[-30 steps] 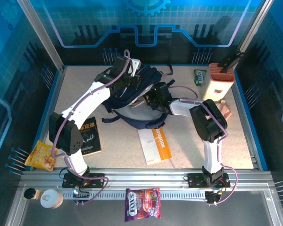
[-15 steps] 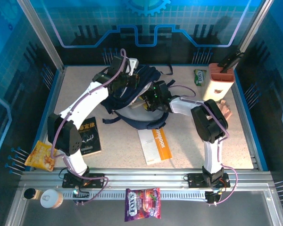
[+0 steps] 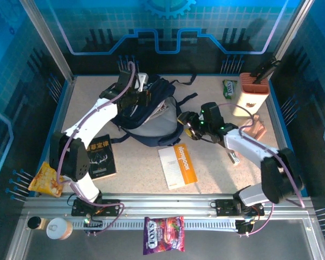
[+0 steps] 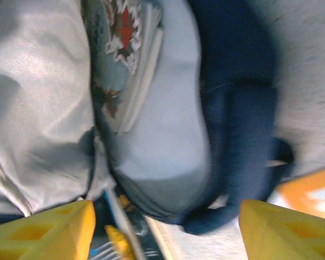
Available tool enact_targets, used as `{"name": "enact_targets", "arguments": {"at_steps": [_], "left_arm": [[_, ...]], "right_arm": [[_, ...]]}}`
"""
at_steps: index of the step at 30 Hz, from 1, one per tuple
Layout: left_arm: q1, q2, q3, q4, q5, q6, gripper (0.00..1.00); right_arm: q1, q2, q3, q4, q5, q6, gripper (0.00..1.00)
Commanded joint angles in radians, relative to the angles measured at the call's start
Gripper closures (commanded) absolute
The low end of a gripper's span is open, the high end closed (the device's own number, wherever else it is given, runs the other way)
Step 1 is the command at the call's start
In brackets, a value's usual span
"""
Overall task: Pack the student bag
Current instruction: Close the student bag at the top-center of the table, then move the book to the center of the table.
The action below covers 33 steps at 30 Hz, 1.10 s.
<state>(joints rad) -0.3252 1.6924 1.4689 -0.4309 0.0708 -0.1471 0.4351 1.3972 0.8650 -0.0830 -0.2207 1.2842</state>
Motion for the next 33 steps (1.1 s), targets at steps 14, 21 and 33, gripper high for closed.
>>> {"name": "enact_targets", "arguments": {"at_steps": [14, 21, 33], "left_arm": [[0.079, -0.277, -0.311, 0.167, 0.043, -0.218, 0.01], [0.098, -0.347, -0.373, 0.164, -0.018, -0.209, 0.01], [0.106, -0.384, -0.397, 0.141, -0.034, -0.217, 0.01]], "right_arm": [[0.12, -0.039, 0.077, -0.587, 0.419, -0.791, 0.0], [0.267, 0.115, 0.124, -0.617, 0.432, -0.882, 0.0], [0.343, 0.301, 0.165, -0.572, 0.38, -0.886, 0.0]]}}
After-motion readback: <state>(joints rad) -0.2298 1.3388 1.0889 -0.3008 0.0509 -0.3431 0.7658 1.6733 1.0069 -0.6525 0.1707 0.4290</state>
